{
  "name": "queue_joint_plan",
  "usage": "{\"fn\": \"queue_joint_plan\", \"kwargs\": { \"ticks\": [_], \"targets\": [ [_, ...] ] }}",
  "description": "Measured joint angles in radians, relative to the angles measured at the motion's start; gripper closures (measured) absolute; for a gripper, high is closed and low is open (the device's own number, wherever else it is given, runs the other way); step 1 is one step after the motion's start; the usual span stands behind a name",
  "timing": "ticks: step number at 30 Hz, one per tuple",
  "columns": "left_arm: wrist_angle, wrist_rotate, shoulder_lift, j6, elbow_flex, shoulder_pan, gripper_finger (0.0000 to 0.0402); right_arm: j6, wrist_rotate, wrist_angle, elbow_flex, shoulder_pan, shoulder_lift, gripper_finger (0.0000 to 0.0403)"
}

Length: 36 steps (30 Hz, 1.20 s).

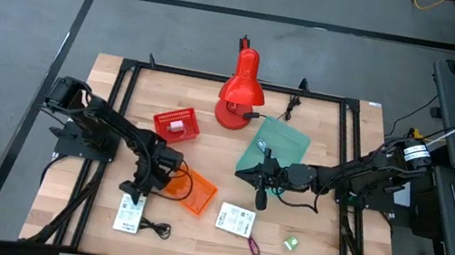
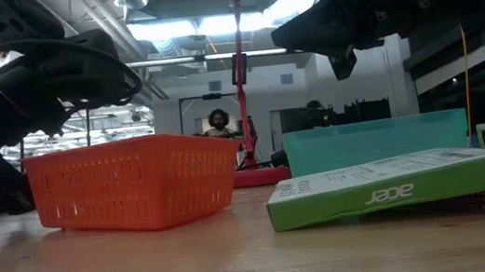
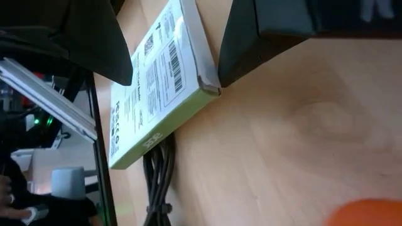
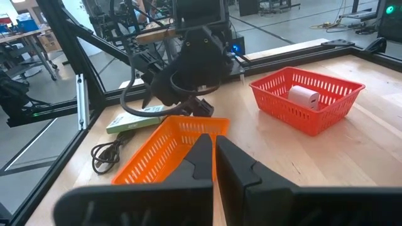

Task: Pick and place items into bin
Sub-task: Put the left white card reader box into the orange bin

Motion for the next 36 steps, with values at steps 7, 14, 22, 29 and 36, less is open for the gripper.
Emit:
{"fn": "queue_joint_plan", "kwargs": {
  "ticks": [7, 14, 22, 29, 36],
  "targets": [
    [0.004, -0.069, 0.0, 0.0, 0.0, -0.017, 0.0171, 0.0, 0.0, 0.003, 0.0, 0.0, 0.0, 0.0398],
    [0.004, -0.048, 0.0, 0.0, 0.0, -0.021, 0.0171, 0.002, 0.0, 0.006, 0.0, 0.0, 0.0, 0.0398],
    [0.004, -0.047, 0.0, 0.0, 0.0, -0.023, 0.0171, 0.003, 0.0, 0.009, 0.0, 0.0, 0.0, 0.0398],
    [0.01, -0.042, 0.021, 0.0, 0.0, -0.024, 0.0171, 0.003, 0.0, 0.009, 0.0, 0.0, 0.0, 0.0398],
    [0.018, 0.001, 0.074, 0.002, 0.004, -0.026, 0.0172, 0.003, 0.0, 0.009, 0.0, 0.0, 0.0, 0.0398]
  ]
}}
